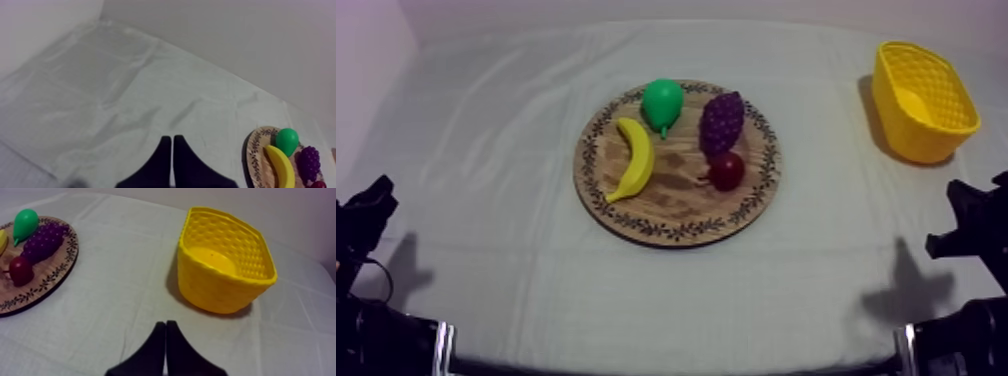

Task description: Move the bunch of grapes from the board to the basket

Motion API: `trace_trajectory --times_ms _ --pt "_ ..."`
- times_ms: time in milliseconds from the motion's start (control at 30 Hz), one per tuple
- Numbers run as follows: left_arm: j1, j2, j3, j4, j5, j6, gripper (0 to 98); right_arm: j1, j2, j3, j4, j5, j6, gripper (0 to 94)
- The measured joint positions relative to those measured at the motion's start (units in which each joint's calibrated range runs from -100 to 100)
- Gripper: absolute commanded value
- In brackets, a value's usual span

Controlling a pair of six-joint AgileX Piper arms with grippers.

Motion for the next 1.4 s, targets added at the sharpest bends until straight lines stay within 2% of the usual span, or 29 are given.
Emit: trace_trajectory --times_ms 1033,1100,1233,1400 --pt "0.00 0.00 0.00 0.00 0.10 0.00 0.1 -0.54 0.00 -0.19 -0.19 1.20 0.83 1.8" --pt "0.00 0.00 0.00 0.00 0.10 0.00 0.1 -0.90 0.00 -0.19 -0.13 1.00 0.00 2.0" --pt "0.00 0.00 0.00 0.00 0.10 0.00 0.1 -1.55 1.56 -1.61 1.92 1.12 -3.68 2.0" --pt "0.00 0.00 0.00 0.00 0.10 0.00 0.1 -2.48 7.72 -8.59 3.30 1.93 -8.24 1.8"
